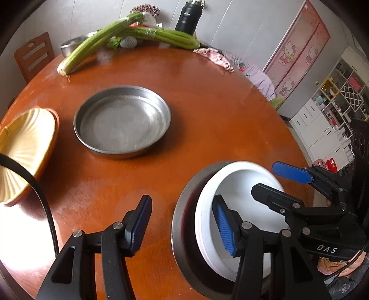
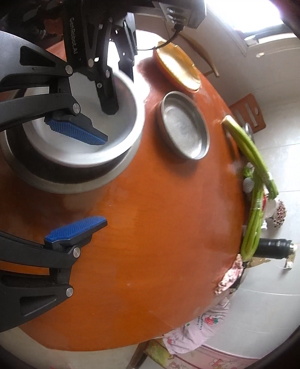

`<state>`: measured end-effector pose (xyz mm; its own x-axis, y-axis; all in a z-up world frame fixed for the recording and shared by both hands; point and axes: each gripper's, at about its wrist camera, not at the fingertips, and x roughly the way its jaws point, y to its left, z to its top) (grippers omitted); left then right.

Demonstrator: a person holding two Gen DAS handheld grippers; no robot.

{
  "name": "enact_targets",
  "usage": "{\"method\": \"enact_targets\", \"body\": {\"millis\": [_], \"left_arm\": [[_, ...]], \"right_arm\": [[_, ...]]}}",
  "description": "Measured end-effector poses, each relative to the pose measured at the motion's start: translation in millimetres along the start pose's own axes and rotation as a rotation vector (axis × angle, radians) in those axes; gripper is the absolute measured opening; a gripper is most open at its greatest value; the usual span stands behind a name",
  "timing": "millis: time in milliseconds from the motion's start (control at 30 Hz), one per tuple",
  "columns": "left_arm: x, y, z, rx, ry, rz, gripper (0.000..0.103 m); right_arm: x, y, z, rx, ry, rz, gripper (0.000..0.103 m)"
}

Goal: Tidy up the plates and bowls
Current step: 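Raise the open right tool off the bowl stack toward the steel plate, then move the right tool to the shallow steel plate and grasp its rim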

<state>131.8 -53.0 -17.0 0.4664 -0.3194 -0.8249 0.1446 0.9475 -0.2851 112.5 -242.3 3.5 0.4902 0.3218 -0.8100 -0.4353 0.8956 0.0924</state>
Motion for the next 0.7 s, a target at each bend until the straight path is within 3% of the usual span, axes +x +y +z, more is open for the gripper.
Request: {"method": "enact_targets", "body": {"millis": [700], "left_arm": [[-78, 50, 44, -0.037, -0.136, 0.036, 0.055]], "right_arm": [[-56, 59, 81, -0.074, -0.194, 0.013, 0.073]]}}
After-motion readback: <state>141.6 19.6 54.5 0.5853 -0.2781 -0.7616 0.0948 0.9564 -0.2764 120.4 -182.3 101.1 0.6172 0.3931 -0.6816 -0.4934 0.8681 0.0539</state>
